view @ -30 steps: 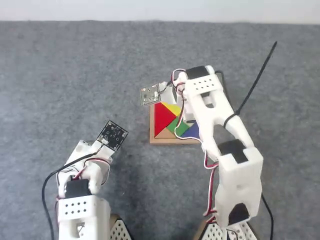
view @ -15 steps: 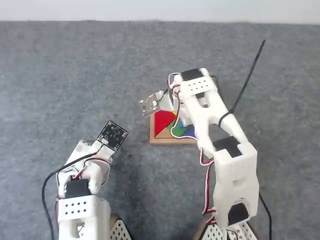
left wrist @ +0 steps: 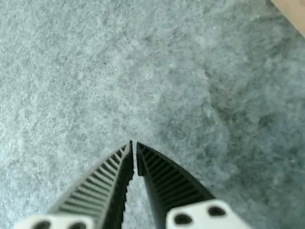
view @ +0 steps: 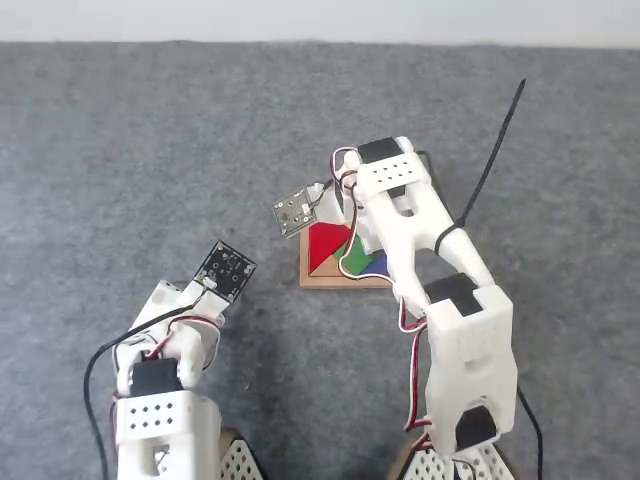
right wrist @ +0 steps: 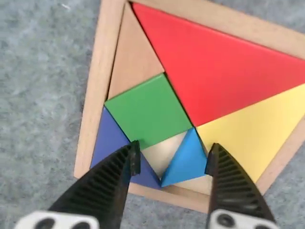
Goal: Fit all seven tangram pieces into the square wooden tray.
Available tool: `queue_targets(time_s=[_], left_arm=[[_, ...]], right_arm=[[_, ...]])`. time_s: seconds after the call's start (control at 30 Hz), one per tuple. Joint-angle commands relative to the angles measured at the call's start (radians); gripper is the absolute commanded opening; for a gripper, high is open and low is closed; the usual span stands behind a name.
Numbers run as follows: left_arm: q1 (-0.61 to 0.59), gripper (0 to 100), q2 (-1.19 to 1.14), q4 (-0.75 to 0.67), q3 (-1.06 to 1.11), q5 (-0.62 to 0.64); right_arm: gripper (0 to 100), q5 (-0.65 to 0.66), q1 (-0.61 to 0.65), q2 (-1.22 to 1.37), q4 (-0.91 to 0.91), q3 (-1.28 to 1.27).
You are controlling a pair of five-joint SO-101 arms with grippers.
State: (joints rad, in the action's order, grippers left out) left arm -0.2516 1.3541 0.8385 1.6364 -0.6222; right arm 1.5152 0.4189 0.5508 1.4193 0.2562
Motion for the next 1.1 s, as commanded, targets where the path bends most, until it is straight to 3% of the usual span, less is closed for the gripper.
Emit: queue_targets(time_s=[0.0,0.17,0.3,0.37,0.57,0.9,1.07], left_arm=[[0.000,1,0.012,-0.017,-0.005,-0.008],[0.000,1,0.012,-0.017,-0.005,-0.008],[-0.002,1,0.012,-0.017,-0.005,-0.008],[-0.002,1,0.012,-0.017,-0.005,-0.008],[-0.005,1,0.012,-0.017,-0.005,-0.008],[-0.003,1,0.012,-0.017,-0.005,-0.008],[-0.003,1,0.012,-0.017,-0.005,-0.008]], right_arm=[[23.1,-0.083,-0.027,-0.119,0.047,0.049],[22.2,-0.333,-0.059,-0.223,0.131,0.044],[10.8,-0.611,-0.090,-0.237,0.081,0.029],[10.4,-0.617,-0.093,-0.214,0.022,-0.006],[22.6,-0.517,-0.090,-0.071,-0.104,-0.040],[12.6,-0.508,-0.090,0.025,-0.179,-0.040],[12.5,-0.405,-0.091,0.054,-0.180,-0.040]])
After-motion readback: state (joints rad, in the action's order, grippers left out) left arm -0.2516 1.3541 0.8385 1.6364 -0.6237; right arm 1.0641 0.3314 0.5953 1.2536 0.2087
